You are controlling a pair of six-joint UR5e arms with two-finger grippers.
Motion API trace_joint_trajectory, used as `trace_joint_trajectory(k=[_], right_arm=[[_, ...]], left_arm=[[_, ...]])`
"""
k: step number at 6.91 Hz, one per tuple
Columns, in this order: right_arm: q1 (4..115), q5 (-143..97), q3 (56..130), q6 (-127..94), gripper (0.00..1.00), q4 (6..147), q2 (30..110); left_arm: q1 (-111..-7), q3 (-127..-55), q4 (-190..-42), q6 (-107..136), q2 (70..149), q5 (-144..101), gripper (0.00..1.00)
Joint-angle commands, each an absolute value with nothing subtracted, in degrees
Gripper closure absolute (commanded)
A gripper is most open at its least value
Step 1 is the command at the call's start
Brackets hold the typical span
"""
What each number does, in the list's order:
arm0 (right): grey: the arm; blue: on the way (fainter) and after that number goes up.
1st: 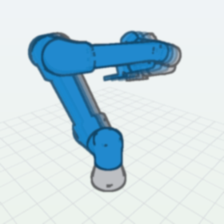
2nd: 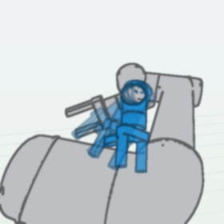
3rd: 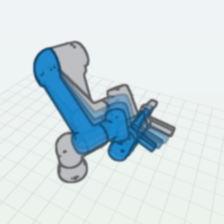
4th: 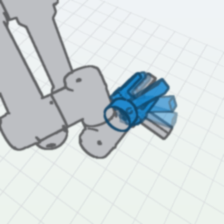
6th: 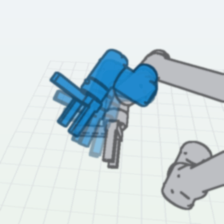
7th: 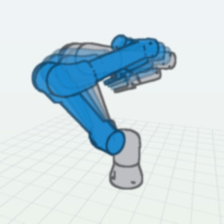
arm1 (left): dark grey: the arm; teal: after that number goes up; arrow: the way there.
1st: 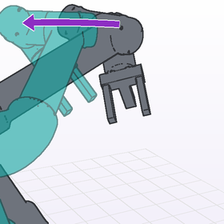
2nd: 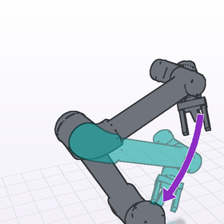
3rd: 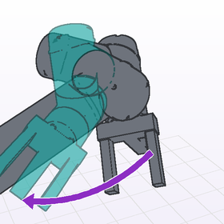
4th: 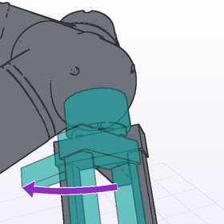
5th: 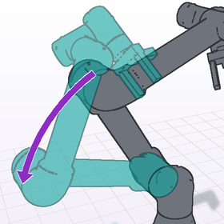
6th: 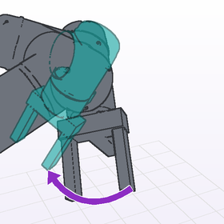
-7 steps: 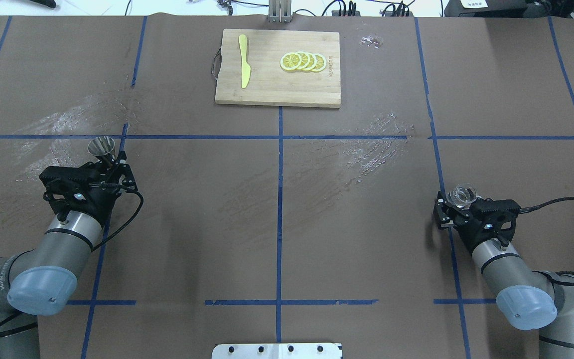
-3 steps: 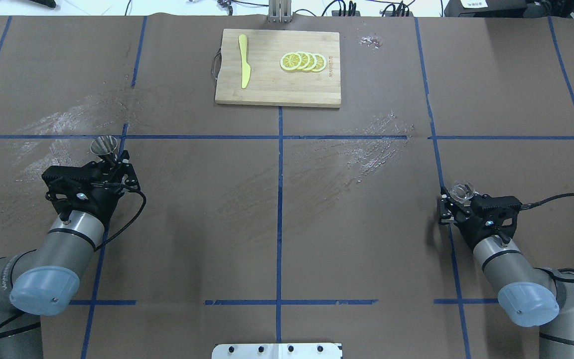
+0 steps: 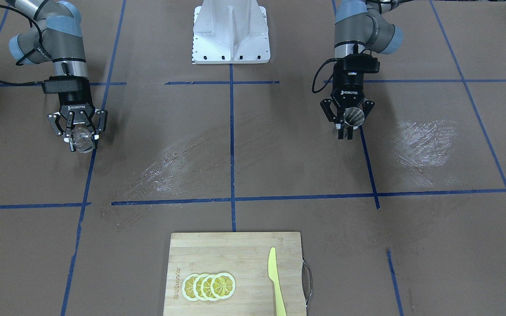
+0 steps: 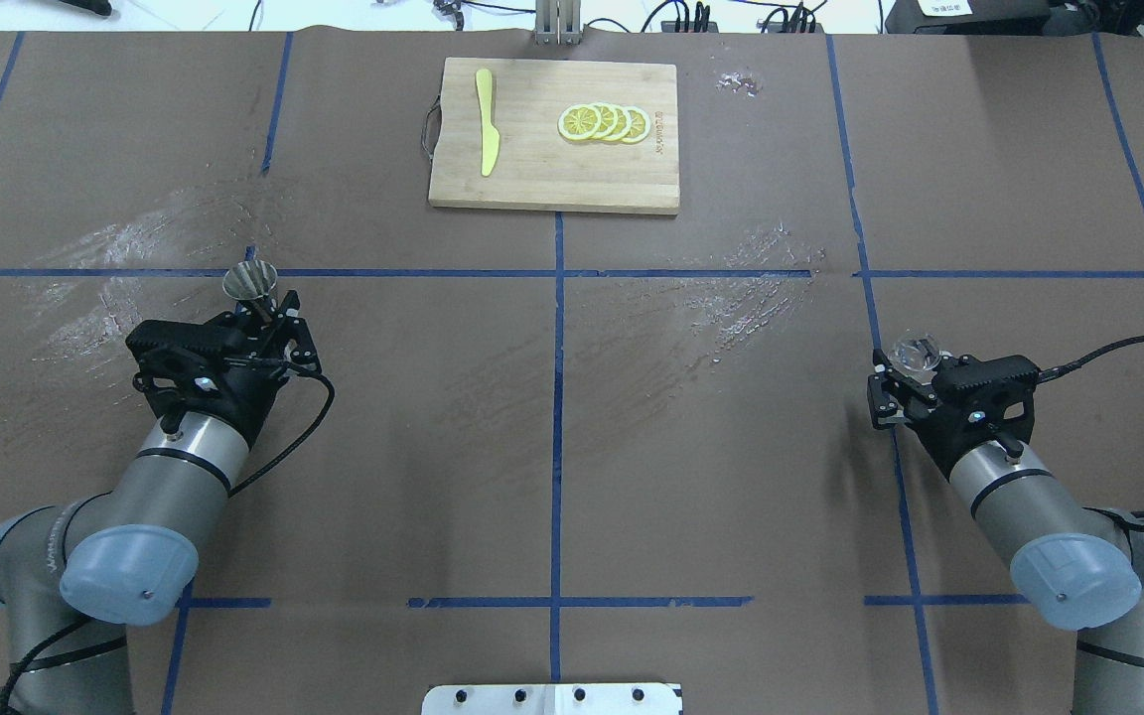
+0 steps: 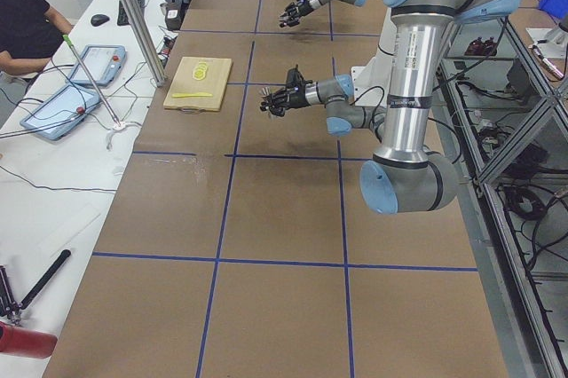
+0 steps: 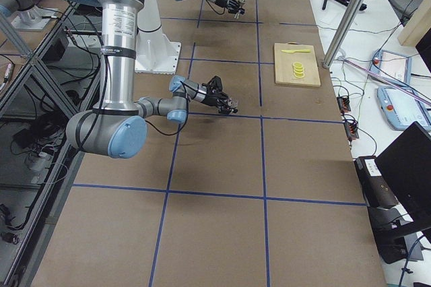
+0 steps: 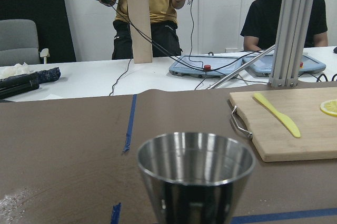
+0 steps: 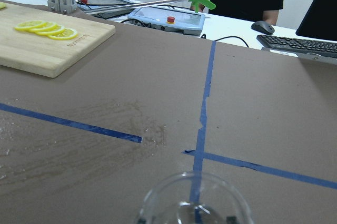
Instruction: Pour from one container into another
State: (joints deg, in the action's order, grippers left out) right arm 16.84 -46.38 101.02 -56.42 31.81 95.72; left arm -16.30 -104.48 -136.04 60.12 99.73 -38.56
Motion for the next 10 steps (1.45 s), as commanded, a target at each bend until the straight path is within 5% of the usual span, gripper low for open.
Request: trace_joint_trajectory(k=[1, 6, 10], right_arm=[[17.14, -47.28, 106.06, -49.61, 1.0, 32.34, 92.84], [20.55, -59.62, 108.44, -34.46, 1.0, 33.39, 84.65], [21.18, -63.9, 117.16, -26.92, 1.0, 50.16, 81.66]], left_arm=[[-14.08, -101.36, -136.31, 49.8, 110.68, -39.11, 1.0], [-13.89, -97.85, -144.93, 36.65, 116.53, -57.39, 1.0], [-14.15, -89.41, -146.43, 35.07, 121.97, -58.8, 1.0]])
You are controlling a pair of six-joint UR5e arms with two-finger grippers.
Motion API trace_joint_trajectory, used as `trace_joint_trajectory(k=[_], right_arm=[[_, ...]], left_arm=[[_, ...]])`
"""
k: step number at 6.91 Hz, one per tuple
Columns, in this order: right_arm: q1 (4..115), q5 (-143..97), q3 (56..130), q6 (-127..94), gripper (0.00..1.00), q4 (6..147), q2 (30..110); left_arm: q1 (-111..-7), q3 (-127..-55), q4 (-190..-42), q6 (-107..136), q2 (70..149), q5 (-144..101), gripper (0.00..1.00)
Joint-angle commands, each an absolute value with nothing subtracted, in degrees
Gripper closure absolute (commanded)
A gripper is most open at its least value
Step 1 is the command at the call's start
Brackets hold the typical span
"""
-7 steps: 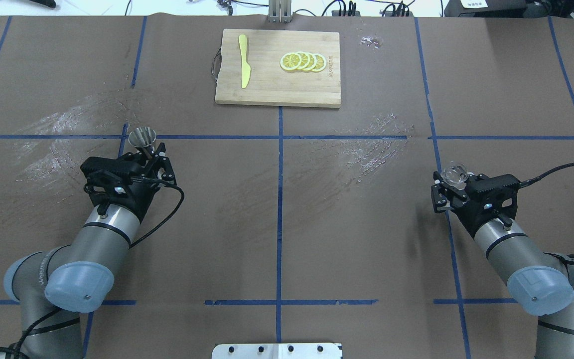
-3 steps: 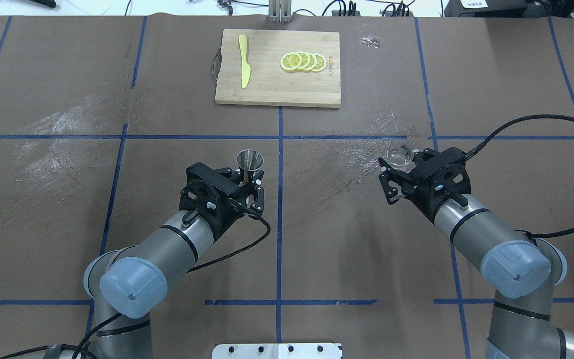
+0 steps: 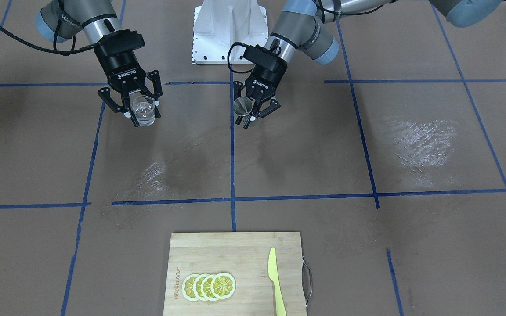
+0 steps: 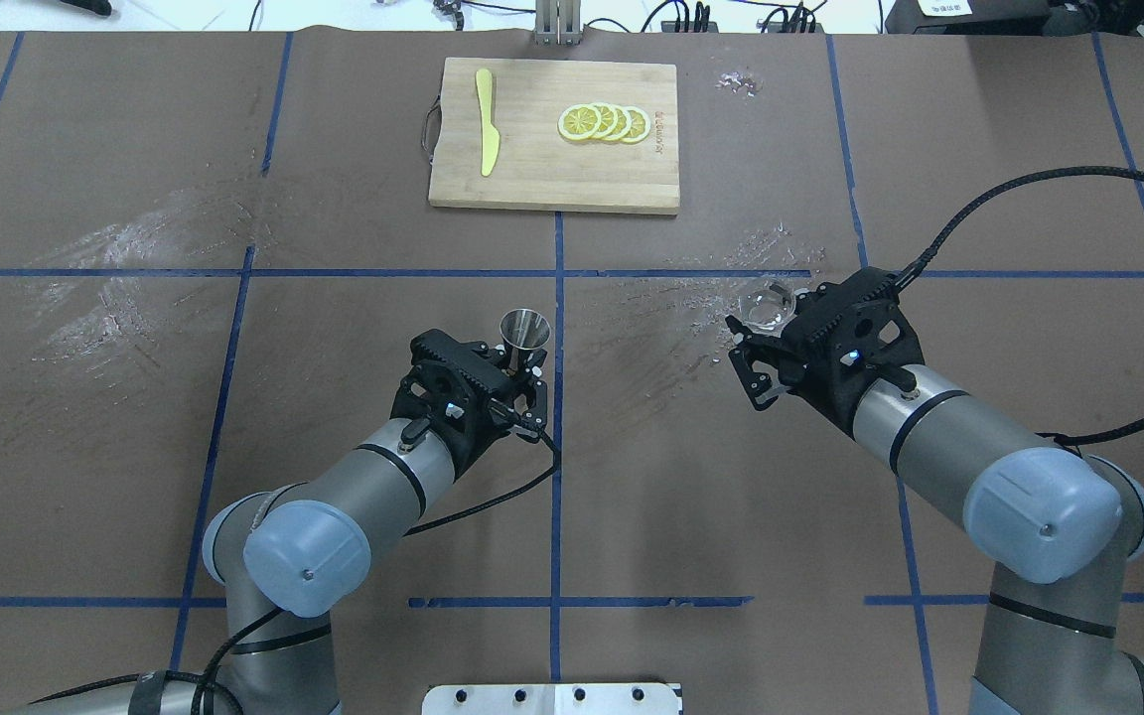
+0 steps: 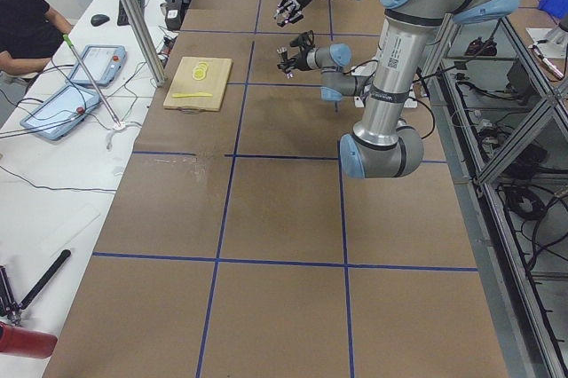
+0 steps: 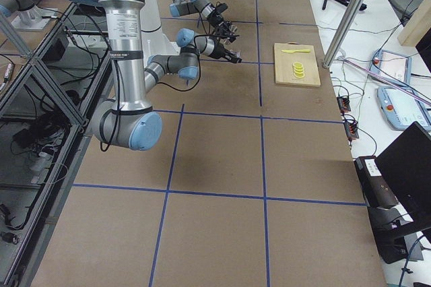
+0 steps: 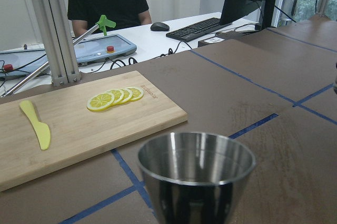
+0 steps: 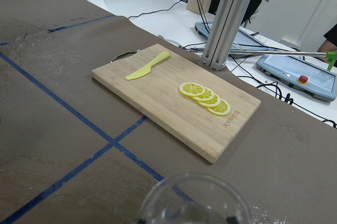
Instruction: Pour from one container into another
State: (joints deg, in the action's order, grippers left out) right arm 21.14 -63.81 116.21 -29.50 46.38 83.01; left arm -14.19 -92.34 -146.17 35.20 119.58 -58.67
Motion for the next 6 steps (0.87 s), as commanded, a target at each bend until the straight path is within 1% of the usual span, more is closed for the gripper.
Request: trace_joint_trajectory(k=[1, 3, 4, 6], right_arm=[[21.27, -63.55, 117.07, -24.46, 1.0, 50.88, 80.87], [21.18, -63.46, 117.51, -23.21, 1.0, 56.92, 76.58], [21.27, -63.37, 117.6, -20.94, 1.0, 60.61, 74.9], [21.62, -62.23, 117.51, -17.76, 1.0, 62.39, 73.74]], left_arm=[[-14.15, -86.17, -146.51, 34.98, 124.08, -58.8, 1.0], [-13.98, -85.26, -146.51, 34.98, 126.37, -59.23, 1.0], [-13.89, -83.25, -146.43, 34.98, 128.3, -60.02, 1.0], [-13.63, -82.79, -146.51, 35.07, 129.46, -60.03, 1.0]])
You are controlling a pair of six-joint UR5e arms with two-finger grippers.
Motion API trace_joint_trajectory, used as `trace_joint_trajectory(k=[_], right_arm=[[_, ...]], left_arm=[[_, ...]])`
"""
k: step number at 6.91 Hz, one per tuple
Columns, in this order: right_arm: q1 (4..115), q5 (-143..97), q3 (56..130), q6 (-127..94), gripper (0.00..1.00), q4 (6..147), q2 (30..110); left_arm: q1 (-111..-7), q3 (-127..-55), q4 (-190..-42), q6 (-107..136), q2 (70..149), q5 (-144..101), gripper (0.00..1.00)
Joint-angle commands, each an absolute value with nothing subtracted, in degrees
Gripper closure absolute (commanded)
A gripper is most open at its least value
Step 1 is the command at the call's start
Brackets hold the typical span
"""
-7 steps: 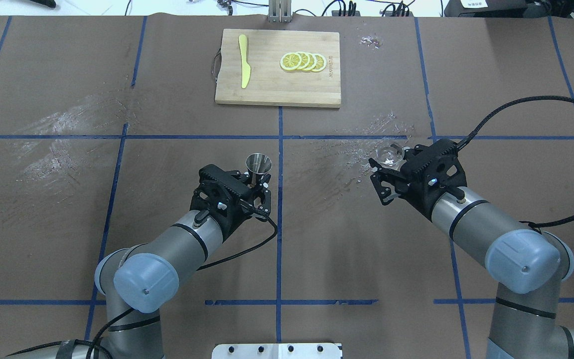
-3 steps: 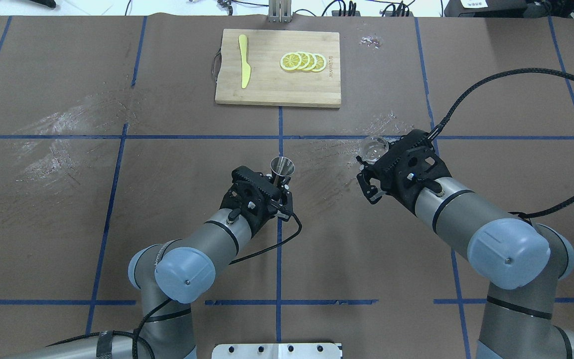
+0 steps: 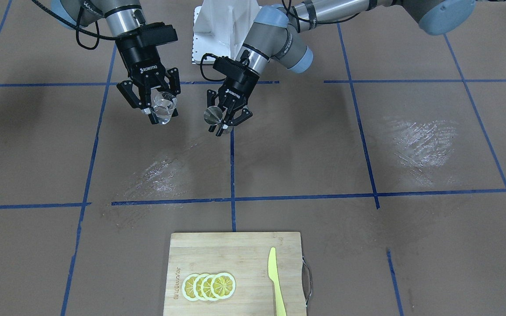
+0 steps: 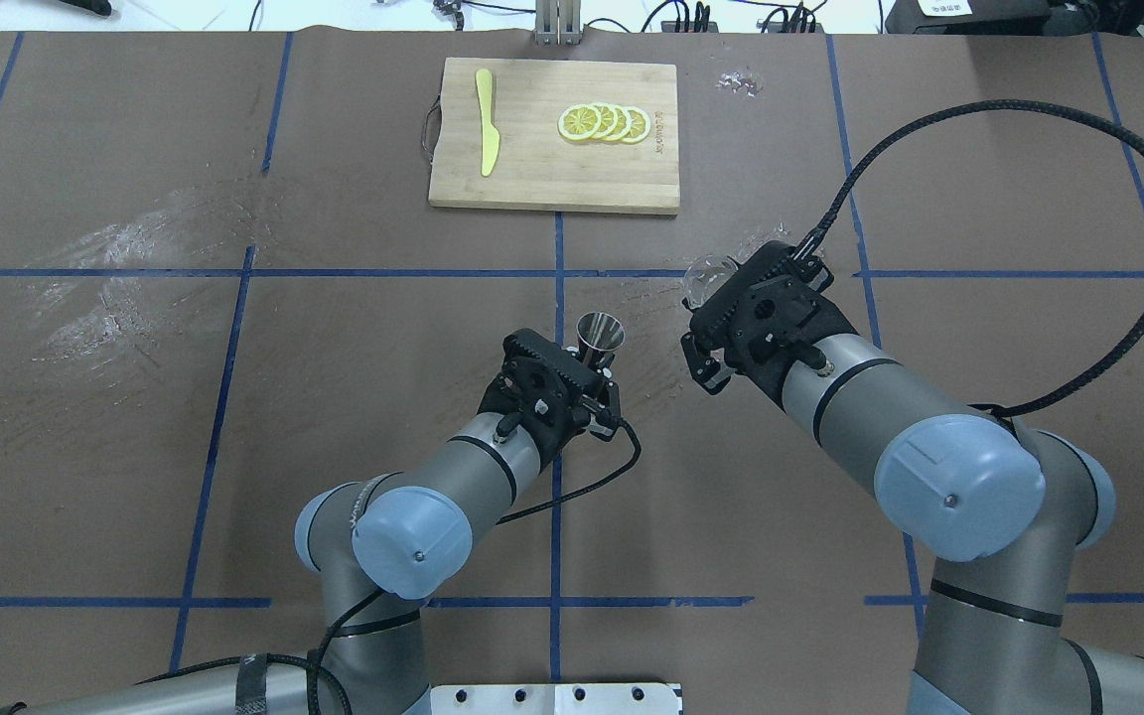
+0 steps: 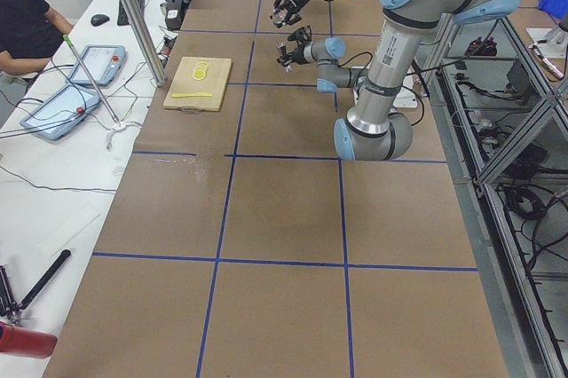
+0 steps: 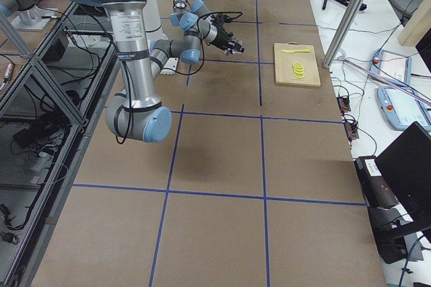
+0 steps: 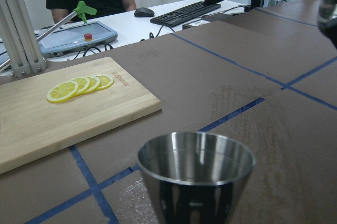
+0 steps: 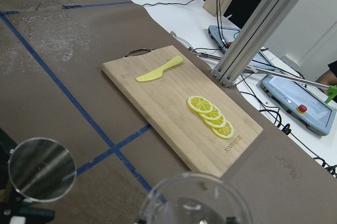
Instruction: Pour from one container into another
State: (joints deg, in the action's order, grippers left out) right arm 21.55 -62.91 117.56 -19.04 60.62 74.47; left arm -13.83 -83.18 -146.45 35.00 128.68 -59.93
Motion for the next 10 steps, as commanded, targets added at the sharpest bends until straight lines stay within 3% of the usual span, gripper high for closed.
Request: trace_joint_trajectory(k=[1, 10], right_arm=[[21.71, -61.97, 117.6, -16.71, 1.0, 64.49, 73.22], [21.1, -60.12, 117.69, -6.68, 1.0, 67.15, 71.28]], left_arm=[[-13.36, -82.71, -146.43, 35.07, 130.42, -59.94, 1.0], [-13.36, -81.83, -147.57, 34.89, 131.13, -60.12, 1.0]])
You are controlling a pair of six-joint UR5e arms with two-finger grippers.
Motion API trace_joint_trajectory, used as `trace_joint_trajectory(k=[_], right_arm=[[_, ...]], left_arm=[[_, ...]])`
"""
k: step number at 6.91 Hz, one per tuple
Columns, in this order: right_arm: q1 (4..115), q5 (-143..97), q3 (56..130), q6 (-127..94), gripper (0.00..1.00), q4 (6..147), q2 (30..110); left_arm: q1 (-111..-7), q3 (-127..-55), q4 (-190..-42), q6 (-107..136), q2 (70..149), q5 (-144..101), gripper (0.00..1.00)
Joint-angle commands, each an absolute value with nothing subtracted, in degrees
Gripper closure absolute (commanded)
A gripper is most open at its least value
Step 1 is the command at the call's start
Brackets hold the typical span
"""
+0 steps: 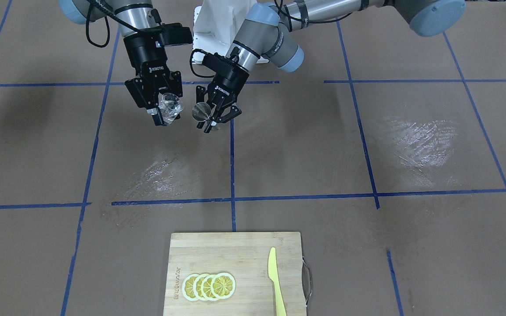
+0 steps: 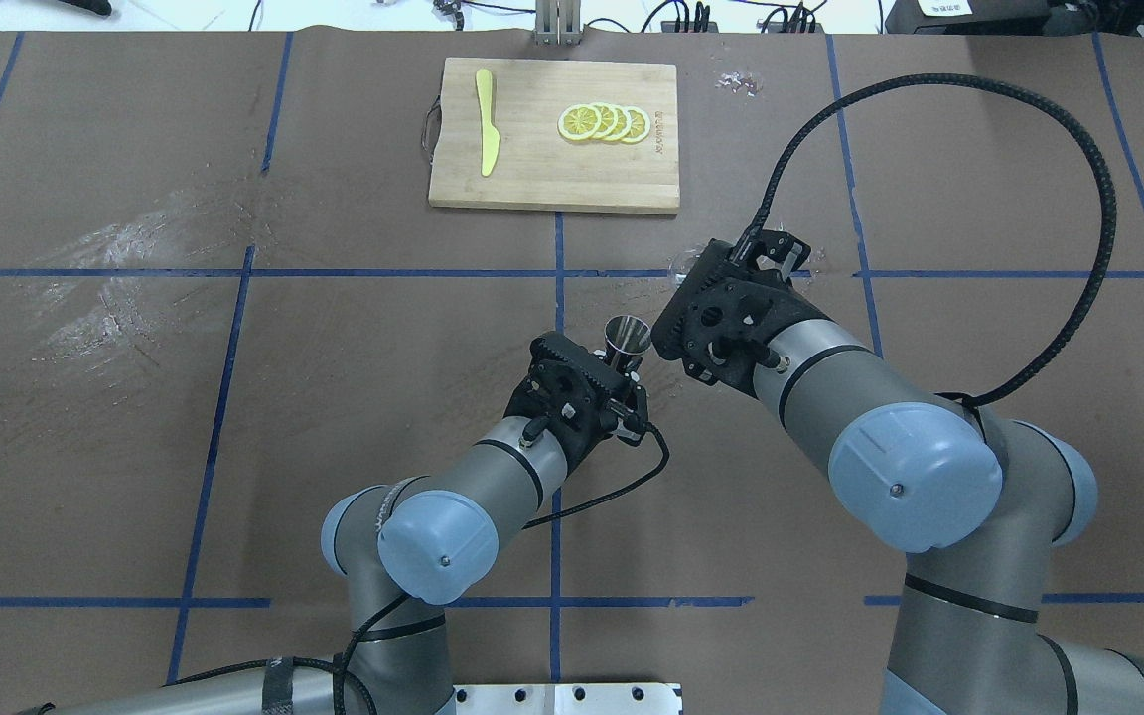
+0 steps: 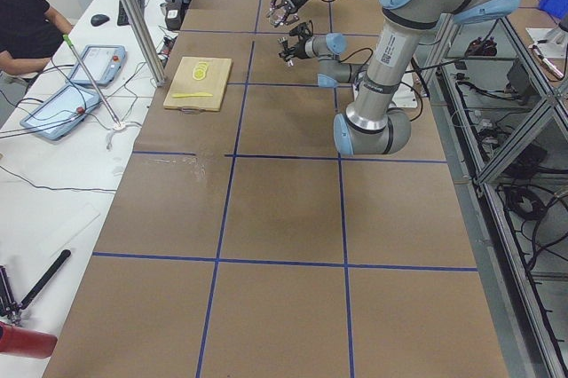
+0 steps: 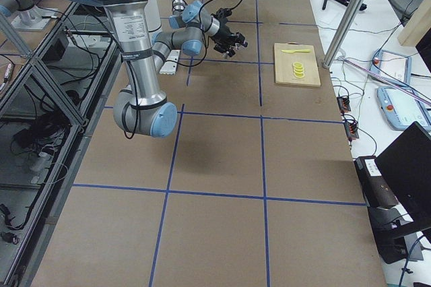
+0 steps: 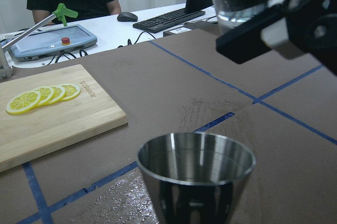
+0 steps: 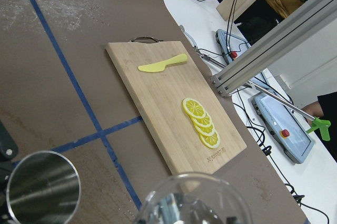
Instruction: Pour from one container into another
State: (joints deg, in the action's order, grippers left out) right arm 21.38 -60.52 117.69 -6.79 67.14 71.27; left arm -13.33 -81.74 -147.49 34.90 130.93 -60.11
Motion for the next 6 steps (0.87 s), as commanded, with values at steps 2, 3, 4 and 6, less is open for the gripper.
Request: trace_joint_trajectory(k=[2, 3, 4, 6], right_arm=[[19.43, -57.67, 117.6, -6.68, 1.0, 68.54, 71.02], [18.99, -57.4, 117.6, -6.68, 1.0, 69.86, 70.06], [18.64, -56.87, 117.6, -6.59, 1.0, 70.31, 69.79], [18.19, -55.46, 117.6, -3.71, 1.0, 70.49, 69.7]], left_arm=[[-13.27, -81.83, -147.57, 34.89, 131.57, -59.94, 1.0], [-13.27, -81.65, -147.57, 34.89, 131.75, -59.94, 1.0], [-13.27, -81.56, -147.57, 34.89, 131.75, -59.94, 1.0], [-13.27, -81.3, -147.57, 34.63, 131.75, -59.68, 1.0]])
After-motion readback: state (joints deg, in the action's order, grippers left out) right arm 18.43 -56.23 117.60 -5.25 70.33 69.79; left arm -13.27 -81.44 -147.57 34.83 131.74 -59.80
